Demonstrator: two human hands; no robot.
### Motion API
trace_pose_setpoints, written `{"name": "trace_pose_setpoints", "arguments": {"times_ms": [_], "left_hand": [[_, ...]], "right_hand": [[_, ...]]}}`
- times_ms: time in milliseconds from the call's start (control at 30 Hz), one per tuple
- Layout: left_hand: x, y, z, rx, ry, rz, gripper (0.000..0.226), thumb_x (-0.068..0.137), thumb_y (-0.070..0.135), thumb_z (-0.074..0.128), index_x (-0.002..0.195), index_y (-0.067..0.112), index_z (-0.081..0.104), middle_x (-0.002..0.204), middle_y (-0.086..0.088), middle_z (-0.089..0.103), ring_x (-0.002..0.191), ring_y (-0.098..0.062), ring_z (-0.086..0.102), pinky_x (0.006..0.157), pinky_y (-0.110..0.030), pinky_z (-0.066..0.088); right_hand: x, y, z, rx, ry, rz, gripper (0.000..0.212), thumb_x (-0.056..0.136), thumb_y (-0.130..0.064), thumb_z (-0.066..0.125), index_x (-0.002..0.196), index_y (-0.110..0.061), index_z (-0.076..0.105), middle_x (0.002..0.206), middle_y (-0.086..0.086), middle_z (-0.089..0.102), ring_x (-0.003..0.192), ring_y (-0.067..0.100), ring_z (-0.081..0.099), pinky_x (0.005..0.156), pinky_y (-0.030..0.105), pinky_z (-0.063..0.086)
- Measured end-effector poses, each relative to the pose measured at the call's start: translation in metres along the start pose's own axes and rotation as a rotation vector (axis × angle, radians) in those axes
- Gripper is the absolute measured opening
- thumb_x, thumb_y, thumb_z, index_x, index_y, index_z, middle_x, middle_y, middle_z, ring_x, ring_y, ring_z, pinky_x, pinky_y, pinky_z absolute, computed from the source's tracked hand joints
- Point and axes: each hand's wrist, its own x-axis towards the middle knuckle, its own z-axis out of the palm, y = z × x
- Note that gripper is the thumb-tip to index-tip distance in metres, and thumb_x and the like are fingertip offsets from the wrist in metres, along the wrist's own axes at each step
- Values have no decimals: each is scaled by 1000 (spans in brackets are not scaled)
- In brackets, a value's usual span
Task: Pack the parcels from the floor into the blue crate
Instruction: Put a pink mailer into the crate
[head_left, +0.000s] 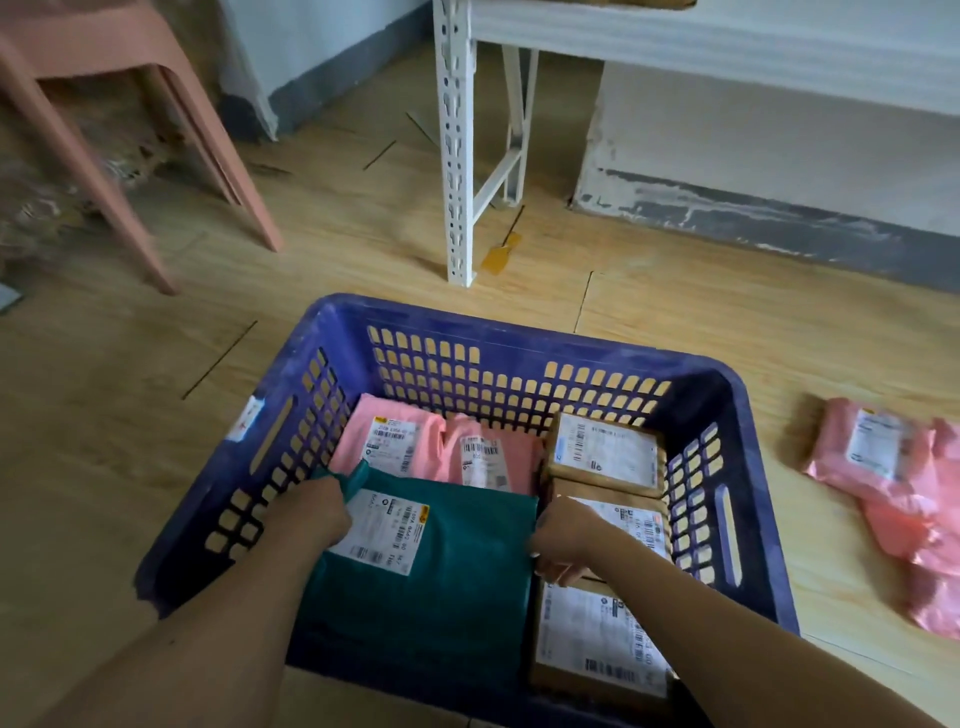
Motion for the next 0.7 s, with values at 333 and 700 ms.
{"name": "trace_pose_setpoints", "arguments": {"times_ms": [333,700], "left_hand": [[4,-7,15,183,-40,41,31,90,20,50,120,12,54,120,-6,58,109,-22,58,86,-31,47],[7,-3,21,224,-74,-15,49,85,18,61,130,9,45,123,-5,55,112,-22,56,80,-31,46]], "right_hand": [[-4,-6,22,-308,199,-48,19,88,-12,48,100,-4,61,106,13,65,98,27,65,72,28,53],[9,-4,39,-595,232,-316,69,89,-13,53,146,-35,20,148,5,18,125,29,40,91,39,49]]}}
